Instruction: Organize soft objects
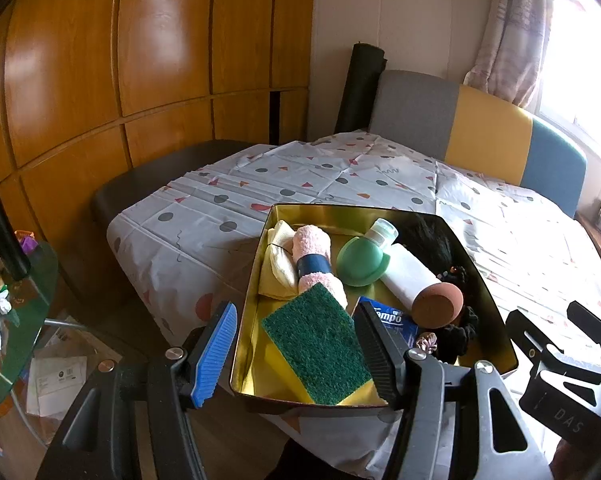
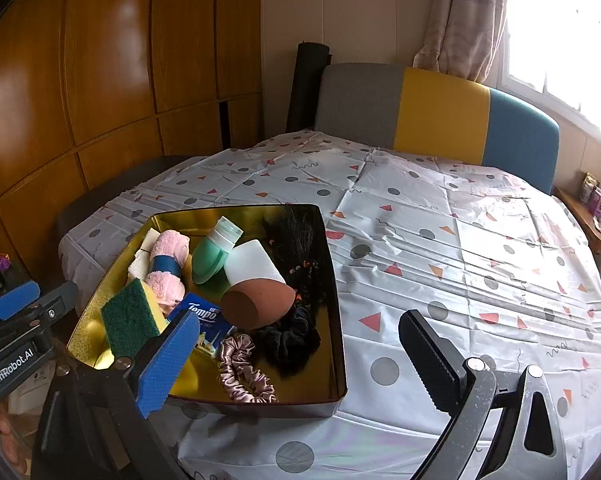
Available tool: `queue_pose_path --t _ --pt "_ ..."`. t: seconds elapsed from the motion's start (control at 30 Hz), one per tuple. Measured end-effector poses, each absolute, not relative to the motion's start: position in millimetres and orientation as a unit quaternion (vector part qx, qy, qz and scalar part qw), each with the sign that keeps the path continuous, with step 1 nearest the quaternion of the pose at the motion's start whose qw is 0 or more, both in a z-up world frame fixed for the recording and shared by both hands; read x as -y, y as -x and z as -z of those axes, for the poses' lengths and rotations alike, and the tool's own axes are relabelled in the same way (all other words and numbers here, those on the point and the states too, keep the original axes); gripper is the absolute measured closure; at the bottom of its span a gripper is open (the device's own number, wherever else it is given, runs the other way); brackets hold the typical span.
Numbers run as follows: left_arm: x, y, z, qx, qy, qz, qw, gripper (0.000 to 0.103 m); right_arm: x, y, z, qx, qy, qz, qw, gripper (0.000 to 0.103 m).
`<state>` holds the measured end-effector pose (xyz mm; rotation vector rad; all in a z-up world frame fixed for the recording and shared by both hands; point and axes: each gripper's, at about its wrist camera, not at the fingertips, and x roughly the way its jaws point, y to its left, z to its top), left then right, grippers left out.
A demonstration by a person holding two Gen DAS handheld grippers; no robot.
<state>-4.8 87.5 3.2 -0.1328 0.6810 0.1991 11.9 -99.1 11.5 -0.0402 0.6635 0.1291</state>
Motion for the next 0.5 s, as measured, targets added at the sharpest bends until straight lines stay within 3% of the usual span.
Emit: queue_pose_path --t 0.5 --pt "-88.3 3.9 -1.2 -0.338 0.066 -0.096 0.934 0.041 98.9 -11.9 -11.6 -0.327 0.020 -0.064 0.943 0.002"
